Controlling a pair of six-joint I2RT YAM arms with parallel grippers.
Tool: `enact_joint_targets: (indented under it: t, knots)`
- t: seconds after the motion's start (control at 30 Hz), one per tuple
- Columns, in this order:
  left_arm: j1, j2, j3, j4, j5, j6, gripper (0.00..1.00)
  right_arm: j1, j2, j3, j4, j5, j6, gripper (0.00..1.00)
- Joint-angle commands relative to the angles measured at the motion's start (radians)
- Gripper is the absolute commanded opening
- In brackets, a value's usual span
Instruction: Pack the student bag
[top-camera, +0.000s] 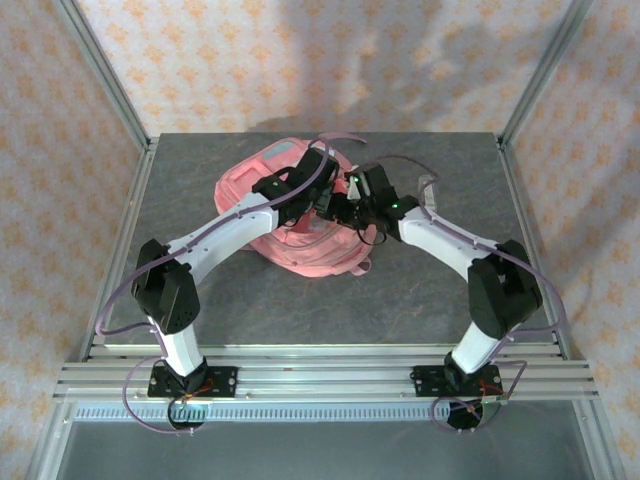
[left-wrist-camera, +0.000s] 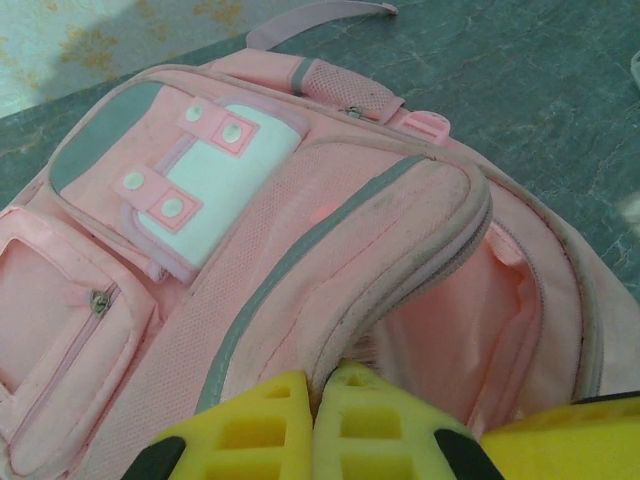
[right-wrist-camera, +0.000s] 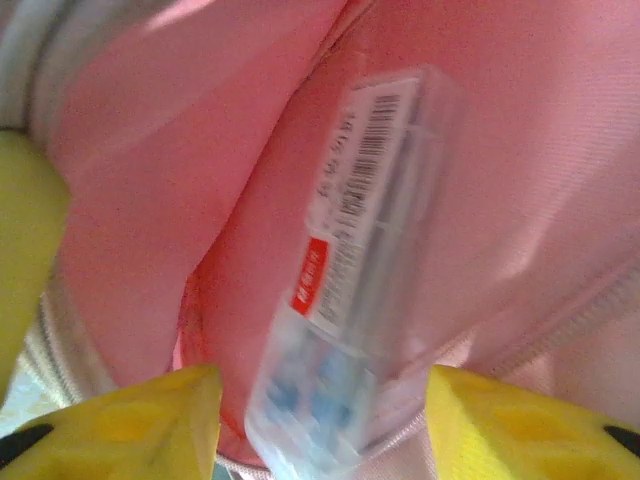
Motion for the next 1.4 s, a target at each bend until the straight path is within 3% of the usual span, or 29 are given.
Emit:
enact_joint_targets:
  t: [0.0, 0.2, 0.4, 0.57, 0.77, 0.9, 1.23, 1.37]
  knots:
    - [0.012, -0.074, 0.021, 0.047, -0.014, -0.027, 0.00, -0.001, 0.030, 0.013, 0.112, -0.070, 0.049, 0.46]
    - [0.012, -0.078, 0.010, 0.052, -0.013, -0.032, 0.00, -0.001, 0.035, -0.026, 0.165, -0.040, 0.086, 0.39]
    - [0.012, -0.076, 0.010, 0.060, -0.001, -0.042, 0.00, 0.003, 0.121, -0.028, 0.266, -0.060, 0.164, 0.12]
    - [0.012, -0.071, 0.008, 0.066, 0.020, -0.056, 0.00, 0.043, 0.204, 0.037, 0.322, -0.084, 0.199, 0.10]
    - [0.012, -0.069, -0.005, 0.070, 0.023, -0.061, 0.00, 0.043, 0.178, -0.021, 0.438, -0.151, 0.216, 0.24]
    - [0.014, -0.075, -0.020, 0.075, 0.009, -0.055, 0.00, 0.006, 0.071, -0.118, 0.366, -0.108, 0.162, 0.37]
    - [0.020, -0.080, -0.063, 0.087, 0.006, -0.056, 0.00, -0.136, -0.318, -0.316, 0.009, 0.139, -0.015, 0.71]
    - [0.020, -0.083, -0.075, 0.096, 0.009, -0.059, 0.00, -0.251, -0.412, -0.336, -0.108, 0.356, -0.035, 0.92]
